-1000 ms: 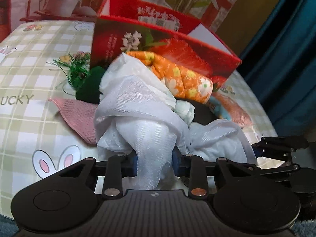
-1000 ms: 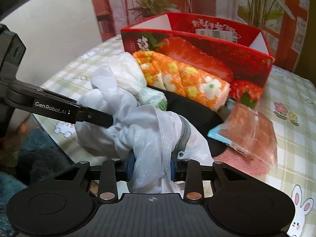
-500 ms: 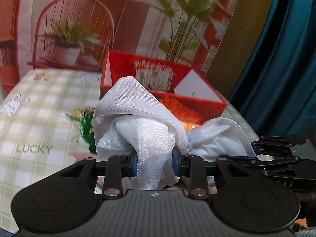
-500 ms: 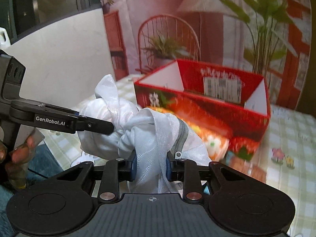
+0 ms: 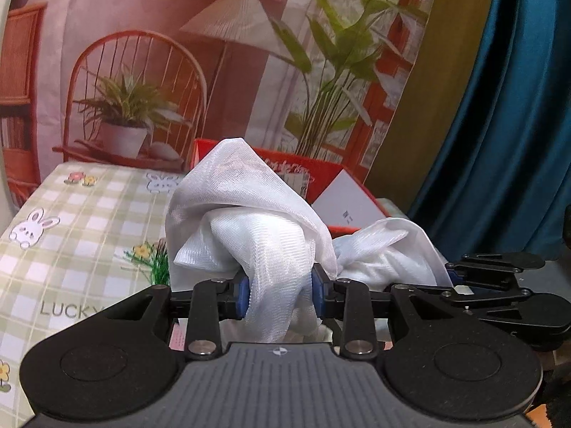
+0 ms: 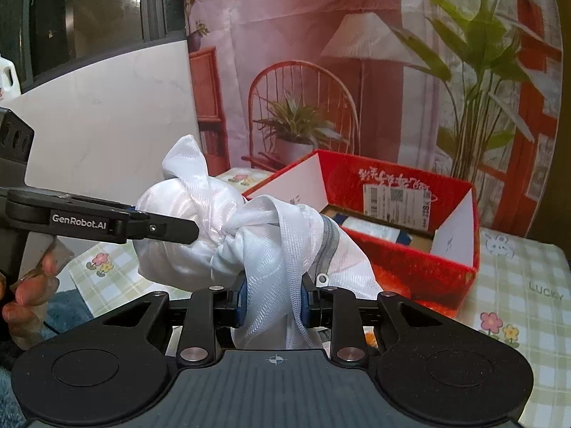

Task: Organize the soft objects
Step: 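Carry the white cloth bundle with the right tool and drop it into the box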

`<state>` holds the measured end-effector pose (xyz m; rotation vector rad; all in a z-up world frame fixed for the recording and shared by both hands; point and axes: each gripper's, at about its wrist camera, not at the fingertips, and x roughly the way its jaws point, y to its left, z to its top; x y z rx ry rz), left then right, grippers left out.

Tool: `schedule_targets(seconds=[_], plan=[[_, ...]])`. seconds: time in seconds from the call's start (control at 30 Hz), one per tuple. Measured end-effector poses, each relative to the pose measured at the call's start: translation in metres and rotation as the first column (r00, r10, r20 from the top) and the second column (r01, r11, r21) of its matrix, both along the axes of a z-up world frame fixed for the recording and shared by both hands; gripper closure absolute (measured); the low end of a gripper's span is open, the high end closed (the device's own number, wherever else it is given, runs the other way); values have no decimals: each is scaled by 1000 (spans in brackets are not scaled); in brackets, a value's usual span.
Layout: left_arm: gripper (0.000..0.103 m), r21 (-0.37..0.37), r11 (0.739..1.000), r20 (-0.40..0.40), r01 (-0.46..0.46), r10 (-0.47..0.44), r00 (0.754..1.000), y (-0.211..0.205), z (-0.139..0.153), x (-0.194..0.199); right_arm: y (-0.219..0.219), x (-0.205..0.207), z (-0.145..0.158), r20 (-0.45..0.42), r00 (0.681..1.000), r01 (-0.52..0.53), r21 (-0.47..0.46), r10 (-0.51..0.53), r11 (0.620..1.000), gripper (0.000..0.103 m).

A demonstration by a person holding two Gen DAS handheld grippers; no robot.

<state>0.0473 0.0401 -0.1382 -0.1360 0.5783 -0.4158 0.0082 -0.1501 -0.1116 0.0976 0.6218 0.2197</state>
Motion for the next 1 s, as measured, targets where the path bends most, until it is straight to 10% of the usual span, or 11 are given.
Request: schedule_targets(seconds=[1.0], plan=[[67, -6, 999, 17, 35, -35, 999, -6, 8, 24, -22, 18, 4, 57, 996, 65, 1, -65, 998, 78]])
